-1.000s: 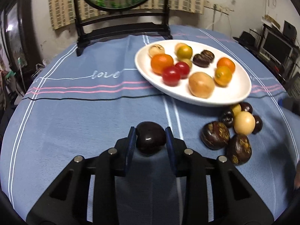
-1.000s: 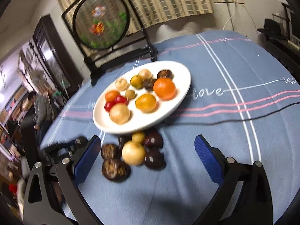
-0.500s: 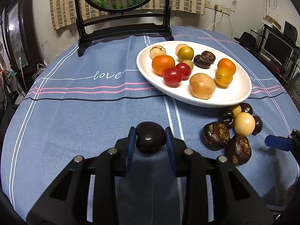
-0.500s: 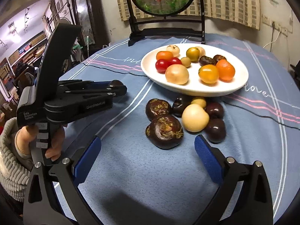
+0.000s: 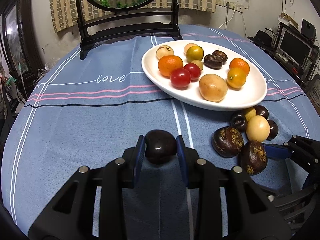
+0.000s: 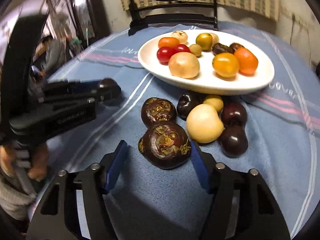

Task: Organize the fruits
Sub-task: 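Grasp the large patterned dark brown fruit with the right gripper while the left gripper holds its fruit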

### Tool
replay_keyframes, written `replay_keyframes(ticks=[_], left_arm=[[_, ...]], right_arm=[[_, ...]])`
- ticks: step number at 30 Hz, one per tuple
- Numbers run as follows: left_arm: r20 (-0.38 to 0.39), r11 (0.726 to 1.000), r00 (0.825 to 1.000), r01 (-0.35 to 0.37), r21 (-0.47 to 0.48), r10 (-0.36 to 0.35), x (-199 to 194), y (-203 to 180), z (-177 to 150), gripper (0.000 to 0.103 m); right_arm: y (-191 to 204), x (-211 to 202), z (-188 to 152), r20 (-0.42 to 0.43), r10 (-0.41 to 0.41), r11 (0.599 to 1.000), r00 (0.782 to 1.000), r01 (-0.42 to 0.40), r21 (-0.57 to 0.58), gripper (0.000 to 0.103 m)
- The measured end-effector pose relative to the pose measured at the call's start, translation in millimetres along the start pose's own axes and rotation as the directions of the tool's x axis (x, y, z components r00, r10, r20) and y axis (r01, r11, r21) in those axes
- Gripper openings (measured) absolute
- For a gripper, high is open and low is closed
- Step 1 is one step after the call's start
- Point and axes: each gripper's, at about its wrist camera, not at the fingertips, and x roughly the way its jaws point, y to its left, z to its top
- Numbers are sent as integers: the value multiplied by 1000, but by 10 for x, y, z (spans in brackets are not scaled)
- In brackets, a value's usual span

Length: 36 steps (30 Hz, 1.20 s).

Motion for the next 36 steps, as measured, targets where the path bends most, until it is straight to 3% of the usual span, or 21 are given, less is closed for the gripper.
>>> replay_keyframes(ticks=[1, 6, 11, 18, 22, 27, 31, 36], left_arm=[[-4, 1000, 1000, 1, 2, -1, 9, -3, -3, 32], [-47, 1000, 999, 9, 7, -8, 107, -17, -22, 32], [-43, 1000, 999, 9, 8, -9, 108, -21, -31, 32], [142, 1000, 990, 5, -3, -4, -329, -43, 105, 32], [205, 1000, 979, -4, 20, 0, -547, -115, 496, 32], [285, 1000, 959, -2, 6, 0, -733, -228, 1060, 32], [280, 1000, 960, 12, -19, -7, -483, -317, 1285, 32], [167, 998, 986, -3, -66, 14, 233, -302, 1455, 32]], right_arm=[[8, -1, 1, 1, -15, 1000, 1000, 15, -9, 51], [-65, -40, -11, 19, -7, 1000, 1000, 7, 7, 50], [-127, -141, -28, 52, 5, 999, 999, -7, 33, 50], [-297, -520, -11, 161, 26, 994, 987, -42, 98, 50], [-519, -927, 279, 258, 2, 990, 966, -38, 135, 50], [-802, -1389, 872, 414, -53, 981, 909, -29, 190, 50], [-924, -1276, 1148, 436, -85, 975, 896, -16, 223, 50], [-1096, -618, 1352, 348, -94, 967, 933, 2, 255, 50]])
